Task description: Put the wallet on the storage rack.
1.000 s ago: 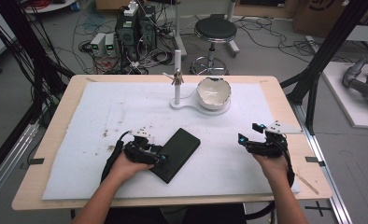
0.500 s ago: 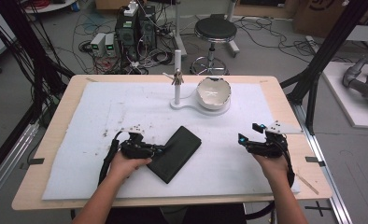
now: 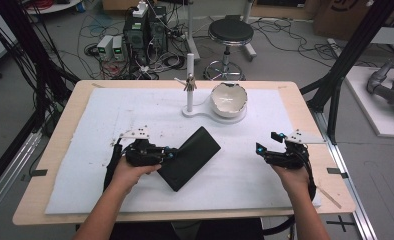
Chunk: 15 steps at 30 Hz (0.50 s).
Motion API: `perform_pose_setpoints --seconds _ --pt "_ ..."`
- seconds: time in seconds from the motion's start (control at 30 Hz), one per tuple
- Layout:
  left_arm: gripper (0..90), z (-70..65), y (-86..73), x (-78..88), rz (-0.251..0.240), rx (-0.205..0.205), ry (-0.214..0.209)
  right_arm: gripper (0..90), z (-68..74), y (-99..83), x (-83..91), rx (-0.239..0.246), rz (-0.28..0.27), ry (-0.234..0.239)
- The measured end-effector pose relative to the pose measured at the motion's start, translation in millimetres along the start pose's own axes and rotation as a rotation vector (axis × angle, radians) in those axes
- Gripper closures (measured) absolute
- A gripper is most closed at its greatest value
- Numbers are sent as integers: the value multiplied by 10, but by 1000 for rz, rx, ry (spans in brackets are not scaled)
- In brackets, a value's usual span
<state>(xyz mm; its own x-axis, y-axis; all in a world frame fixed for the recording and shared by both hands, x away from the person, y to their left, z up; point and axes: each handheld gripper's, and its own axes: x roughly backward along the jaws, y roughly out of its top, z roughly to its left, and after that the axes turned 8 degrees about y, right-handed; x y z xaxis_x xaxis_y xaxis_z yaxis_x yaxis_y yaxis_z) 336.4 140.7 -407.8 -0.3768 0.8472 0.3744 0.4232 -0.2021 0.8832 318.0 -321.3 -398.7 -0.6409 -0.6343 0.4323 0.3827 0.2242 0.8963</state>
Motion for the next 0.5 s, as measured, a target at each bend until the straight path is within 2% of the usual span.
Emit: perform_pose_setpoints --seconds 0.23,0.43,0.5 --pt "818 -28 106 137 -42 -34 17 239 5 2 -16 8 5 2" --pt "819 -58 167 232 -51 -68 19 239 9 9 -16 8 2 6" --pt "818 -67 179 254 -54 -75 21 239 24 25 -17 11 5 25"
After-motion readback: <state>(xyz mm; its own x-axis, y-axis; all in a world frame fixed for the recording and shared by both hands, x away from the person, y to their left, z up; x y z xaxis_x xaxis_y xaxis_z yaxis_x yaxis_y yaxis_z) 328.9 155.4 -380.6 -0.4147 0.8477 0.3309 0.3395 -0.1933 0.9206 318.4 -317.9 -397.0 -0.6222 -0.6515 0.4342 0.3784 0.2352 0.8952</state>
